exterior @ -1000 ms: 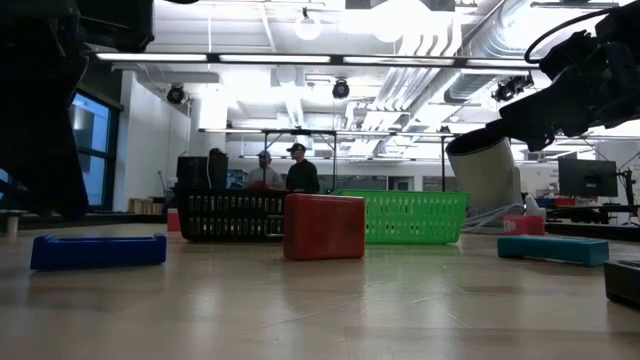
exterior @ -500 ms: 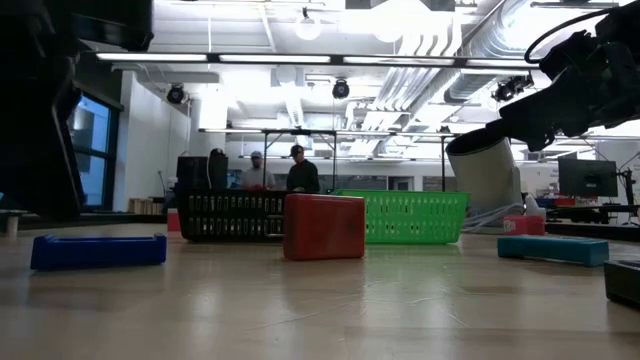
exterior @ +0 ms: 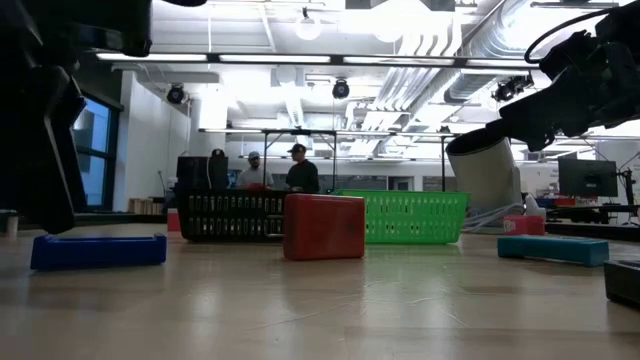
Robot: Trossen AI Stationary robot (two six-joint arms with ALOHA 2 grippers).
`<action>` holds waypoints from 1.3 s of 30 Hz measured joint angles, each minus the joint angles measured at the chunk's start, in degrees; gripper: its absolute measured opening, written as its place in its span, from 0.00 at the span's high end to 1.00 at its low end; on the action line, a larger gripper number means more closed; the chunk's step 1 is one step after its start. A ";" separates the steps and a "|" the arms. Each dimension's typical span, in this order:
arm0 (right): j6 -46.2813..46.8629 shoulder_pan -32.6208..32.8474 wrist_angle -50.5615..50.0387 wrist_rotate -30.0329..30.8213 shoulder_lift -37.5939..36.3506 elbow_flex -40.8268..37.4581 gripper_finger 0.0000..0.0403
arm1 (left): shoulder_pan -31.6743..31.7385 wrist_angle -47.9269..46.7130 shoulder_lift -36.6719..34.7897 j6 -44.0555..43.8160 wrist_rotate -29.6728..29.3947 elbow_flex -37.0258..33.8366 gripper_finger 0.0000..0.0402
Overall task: Pick & Place Office items
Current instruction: Put the blue digital timer into the green bin
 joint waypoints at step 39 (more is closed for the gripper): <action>-0.01 0.01 0.22 0.01 0.00 0.02 0.49 | 0.31 2.96 3.09 -3.64 0.28 -0.64 0.27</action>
